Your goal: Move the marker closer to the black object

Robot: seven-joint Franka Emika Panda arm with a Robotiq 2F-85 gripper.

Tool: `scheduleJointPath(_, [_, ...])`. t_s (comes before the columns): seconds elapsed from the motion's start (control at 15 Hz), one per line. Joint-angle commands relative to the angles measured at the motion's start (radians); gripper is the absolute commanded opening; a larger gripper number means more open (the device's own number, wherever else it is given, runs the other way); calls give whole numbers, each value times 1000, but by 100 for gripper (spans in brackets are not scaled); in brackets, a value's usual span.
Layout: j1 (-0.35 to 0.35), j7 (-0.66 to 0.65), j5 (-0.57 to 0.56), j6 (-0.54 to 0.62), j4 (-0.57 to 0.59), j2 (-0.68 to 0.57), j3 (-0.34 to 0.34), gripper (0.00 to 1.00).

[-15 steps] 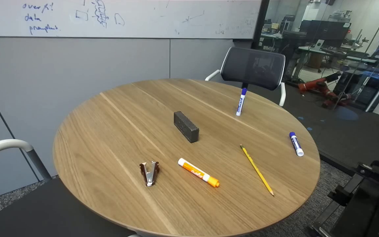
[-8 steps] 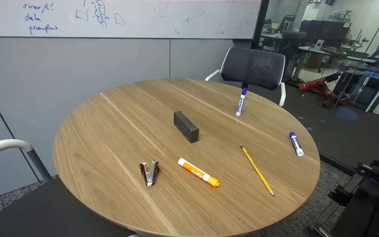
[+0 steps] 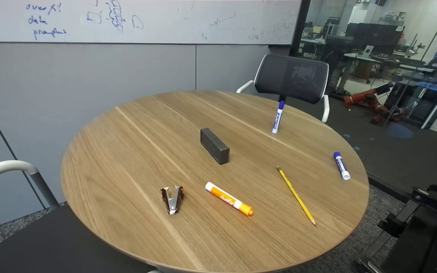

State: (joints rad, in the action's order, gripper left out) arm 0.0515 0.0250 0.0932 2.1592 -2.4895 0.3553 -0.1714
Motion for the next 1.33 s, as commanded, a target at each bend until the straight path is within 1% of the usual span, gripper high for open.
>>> scheduleJointPath(0.0, [31,-29,-16,179,39,-220,19,100])
scheduleJointPath(0.13, [41,-53,-42,282,50,-332,19,100])
scheduleJointPath(0.27, [48,-98,-79,360,81,-452,18,100])
scheduleJointPath(0.53, [30,-227,-169,457,174,-678,-7,100])
scheduleJointPath(0.73, [1,-306,-215,474,246,-812,-44,100])
scheduleJointPath(0.87, [-15,-335,-222,468,299,-891,-64,100])
scheduleJointPath(1.07, [-18,-345,-199,441,371,-975,-77,100])
scheduleJointPath(1.27, [-11,-336,-179,428,429,-1039,-74,100])
